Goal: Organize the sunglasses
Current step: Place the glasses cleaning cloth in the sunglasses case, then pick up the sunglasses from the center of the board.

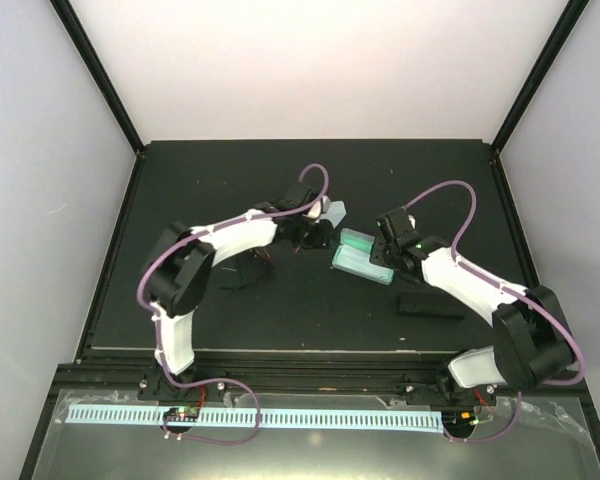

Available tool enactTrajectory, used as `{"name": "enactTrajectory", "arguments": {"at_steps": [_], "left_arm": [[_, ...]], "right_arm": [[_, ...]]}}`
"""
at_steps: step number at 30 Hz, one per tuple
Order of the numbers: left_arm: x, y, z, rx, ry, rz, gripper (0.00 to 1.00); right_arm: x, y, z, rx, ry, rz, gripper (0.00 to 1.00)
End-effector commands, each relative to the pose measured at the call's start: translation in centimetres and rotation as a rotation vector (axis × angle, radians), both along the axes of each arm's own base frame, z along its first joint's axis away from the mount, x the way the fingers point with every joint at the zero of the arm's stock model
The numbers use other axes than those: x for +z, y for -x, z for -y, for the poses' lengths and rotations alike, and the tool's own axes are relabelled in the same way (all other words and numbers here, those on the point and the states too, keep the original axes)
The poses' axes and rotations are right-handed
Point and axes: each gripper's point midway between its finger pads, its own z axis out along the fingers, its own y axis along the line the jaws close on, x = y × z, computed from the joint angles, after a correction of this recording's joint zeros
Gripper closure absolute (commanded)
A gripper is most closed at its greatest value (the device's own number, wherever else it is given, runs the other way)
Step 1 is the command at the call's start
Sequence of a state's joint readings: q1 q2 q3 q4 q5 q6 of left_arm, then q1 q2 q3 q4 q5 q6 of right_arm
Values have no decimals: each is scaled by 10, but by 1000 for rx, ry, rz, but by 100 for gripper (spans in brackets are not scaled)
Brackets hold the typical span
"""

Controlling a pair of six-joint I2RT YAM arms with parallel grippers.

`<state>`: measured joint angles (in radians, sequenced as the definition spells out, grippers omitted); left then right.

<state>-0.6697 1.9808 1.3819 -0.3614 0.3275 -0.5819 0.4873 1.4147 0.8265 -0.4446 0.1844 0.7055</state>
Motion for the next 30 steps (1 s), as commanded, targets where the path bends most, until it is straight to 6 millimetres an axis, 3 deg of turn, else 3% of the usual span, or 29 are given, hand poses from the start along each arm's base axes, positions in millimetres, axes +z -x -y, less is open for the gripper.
{"name": "enactTrajectory", "arguments": {"at_steps": [1,4,9,13,18,23,30], "left_arm": [[57,-13,-30,72,97,113,61],[79,-13,-69,169,88,173,53],[90,-2,-144,352,43,231,41],[90,13,-199,483,-5,252,37],[83,30,-249,605,-40,252,36],[68,45,-270,656,-51,222,36],[52,57,-277,671,-33,191,37]], "right_arm": [[33,0,-23,117,-106,54,61],[47,2,-41,191,-153,81,56],[62,9,-78,313,-163,116,46],[57,23,-121,408,-153,113,40],[45,39,-179,507,-156,91,37],[33,45,-219,523,-144,87,36],[6,54,-251,479,-210,42,38]]}}
